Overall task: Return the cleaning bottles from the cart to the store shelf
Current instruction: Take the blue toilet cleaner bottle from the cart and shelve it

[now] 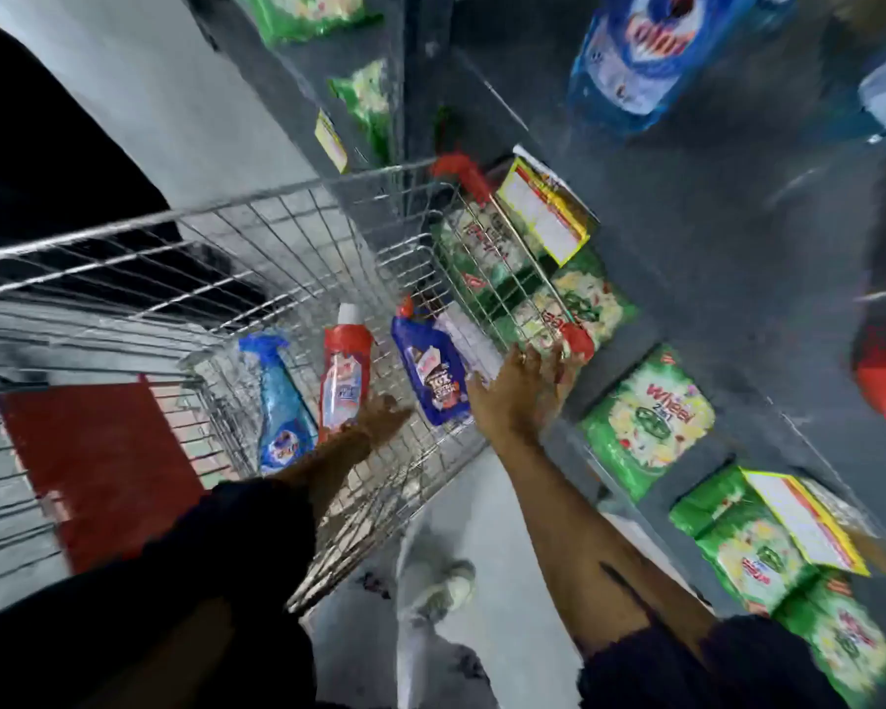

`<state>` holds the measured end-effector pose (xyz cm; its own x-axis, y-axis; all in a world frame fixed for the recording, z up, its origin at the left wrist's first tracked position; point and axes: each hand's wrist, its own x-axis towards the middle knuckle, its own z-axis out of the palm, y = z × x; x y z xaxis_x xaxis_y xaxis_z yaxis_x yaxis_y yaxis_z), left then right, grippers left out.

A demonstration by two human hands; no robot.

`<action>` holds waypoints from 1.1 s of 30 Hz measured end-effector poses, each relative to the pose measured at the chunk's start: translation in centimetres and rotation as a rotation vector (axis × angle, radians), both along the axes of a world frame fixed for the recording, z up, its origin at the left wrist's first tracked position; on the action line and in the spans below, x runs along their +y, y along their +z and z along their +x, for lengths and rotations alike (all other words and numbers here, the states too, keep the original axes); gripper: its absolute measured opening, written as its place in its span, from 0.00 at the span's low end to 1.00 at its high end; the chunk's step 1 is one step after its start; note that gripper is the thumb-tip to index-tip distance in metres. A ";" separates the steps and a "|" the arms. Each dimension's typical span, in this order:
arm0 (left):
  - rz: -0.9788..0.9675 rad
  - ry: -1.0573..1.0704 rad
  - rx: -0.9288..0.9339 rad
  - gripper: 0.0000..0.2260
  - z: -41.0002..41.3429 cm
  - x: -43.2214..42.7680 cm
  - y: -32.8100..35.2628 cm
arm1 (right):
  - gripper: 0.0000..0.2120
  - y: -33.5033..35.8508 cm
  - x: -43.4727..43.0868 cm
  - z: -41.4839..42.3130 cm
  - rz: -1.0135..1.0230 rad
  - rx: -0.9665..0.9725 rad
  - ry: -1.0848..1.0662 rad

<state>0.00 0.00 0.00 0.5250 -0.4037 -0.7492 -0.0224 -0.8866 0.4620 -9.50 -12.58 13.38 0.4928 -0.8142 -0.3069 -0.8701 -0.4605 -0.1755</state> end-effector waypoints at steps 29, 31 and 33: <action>-0.632 0.412 0.174 0.20 2.1 0.5 19.1 | 0.23 6.8 -0.4 -1.8 0.768 -0.548 -0.245; -0.691 0.349 0.202 0.22 0.7 0.5 23.0 | 0.14 10.3 0.8 -3.4 1.037 -0.790 -0.281; -0.746 0.275 0.199 0.23 -1.6 0.1 26.4 | 0.08 12.6 1.9 -6.0 1.096 -0.939 -0.342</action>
